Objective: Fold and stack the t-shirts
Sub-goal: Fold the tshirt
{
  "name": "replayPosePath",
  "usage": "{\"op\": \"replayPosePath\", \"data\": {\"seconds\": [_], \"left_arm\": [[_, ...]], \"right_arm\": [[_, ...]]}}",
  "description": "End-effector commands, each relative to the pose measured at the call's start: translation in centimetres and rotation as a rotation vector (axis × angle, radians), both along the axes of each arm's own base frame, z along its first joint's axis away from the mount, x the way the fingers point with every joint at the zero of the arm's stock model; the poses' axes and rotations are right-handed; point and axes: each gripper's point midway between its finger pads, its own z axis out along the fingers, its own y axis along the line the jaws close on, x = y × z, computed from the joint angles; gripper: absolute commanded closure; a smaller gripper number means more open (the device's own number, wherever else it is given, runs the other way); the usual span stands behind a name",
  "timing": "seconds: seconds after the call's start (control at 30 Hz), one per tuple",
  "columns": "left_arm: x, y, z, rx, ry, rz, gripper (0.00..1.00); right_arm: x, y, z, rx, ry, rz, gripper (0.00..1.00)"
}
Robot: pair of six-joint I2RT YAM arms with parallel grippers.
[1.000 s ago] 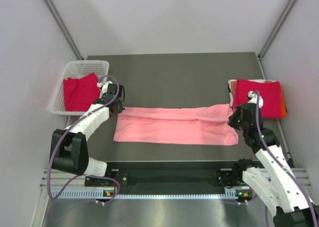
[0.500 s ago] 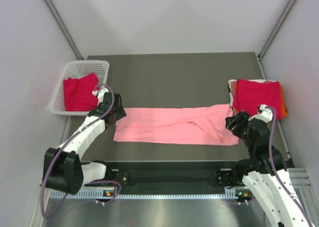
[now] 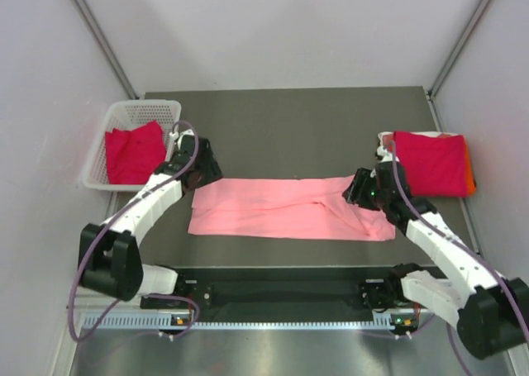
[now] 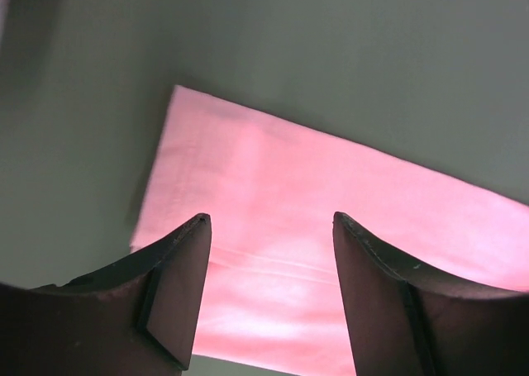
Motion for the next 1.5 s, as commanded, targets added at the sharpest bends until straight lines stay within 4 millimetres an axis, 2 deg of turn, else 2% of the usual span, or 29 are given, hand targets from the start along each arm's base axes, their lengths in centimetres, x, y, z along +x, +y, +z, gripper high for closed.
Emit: {"op": "replayPosePath", "data": {"seconds": [0.0, 0.1, 0.13, 0.2, 0.37, 0.63, 0.7, 0.73, 0.93, 1.03, 1.13, 1.37, 1.4, 1.43, 1.47], "left_arm": [[1.5, -2.6, -0.4, -0.043, 0.023, -0.093, 0.35], [2.2, -3.5, -0.9, -0.037, 0.037, -0.115, 0.36], [2.2, -3.9, -1.0, -0.033, 0.040, -0.125, 0.36], [2.2, -3.7, -1.4, -0.014, 0.052, -0.130, 0.36], [1.7, -2.6, -2.3, 0.044, 0.071, -0.120, 0.36], [0.8, -0.9, -4.4, 0.095, 0.112, -0.072, 0.35], [0.7, -0.9, -4.9, 0.094, 0.123, -0.068, 0.36], [0.6, -0.8, -5.2, 0.094, 0.131, -0.066, 0.36], [0.3, -0.8, -5.7, 0.096, 0.136, -0.063, 0.36], [0.3, -0.7, -5.7, 0.097, 0.135, -0.063, 0.37], [0.3, -0.8, -5.4, 0.094, 0.130, -0.068, 0.38], [0.3, -0.8, -5.0, 0.090, 0.120, -0.070, 0.39], [0.2, -0.8, -4.9, 0.091, 0.122, -0.072, 0.39], [0.3, -0.9, -4.9, 0.086, 0.120, -0.073, 0.39], [0.3, -1.0, -4.9, 0.081, 0.121, -0.073, 0.39]], "right_arm": [[3.0, 2.9, 2.0, 0.048, -0.081, 0.105, 0.46], [4.2, 3.6, 1.2, 0.053, -0.077, 0.119, 0.46], [4.8, 3.8, 0.4, 0.045, -0.060, 0.124, 0.47], [5.4, 3.9, -1.2, 0.026, -0.017, 0.125, 0.47], [6.6, 4.2, -2.8, -0.002, 0.013, 0.135, 0.50], [6.4, 4.0, -5.0, -0.031, 0.053, 0.142, 0.52], [6.2, 4.0, -5.1, -0.027, 0.053, 0.147, 0.54], [6.0, 4.0, -5.2, -0.027, 0.056, 0.150, 0.59], [4.5, 4.8, -4.6, 0.016, 0.043, 0.201, 0.79], [3.4, 6.0, -3.5, 0.075, 0.029, 0.263, 0.87], [2.3, 6.1, -2.9, 0.094, 0.027, 0.281, 0.92], [-0.2, 6.6, -1.3, 0.151, 0.016, 0.328, 0.91], [-0.5, 6.6, -1.4, 0.153, 0.026, 0.335, 0.88], [-0.3, 6.1, -1.2, 0.133, 0.015, 0.314, 0.81], [0.0, 5.7, -1.1, 0.113, 0.003, 0.293, 0.69]]}}
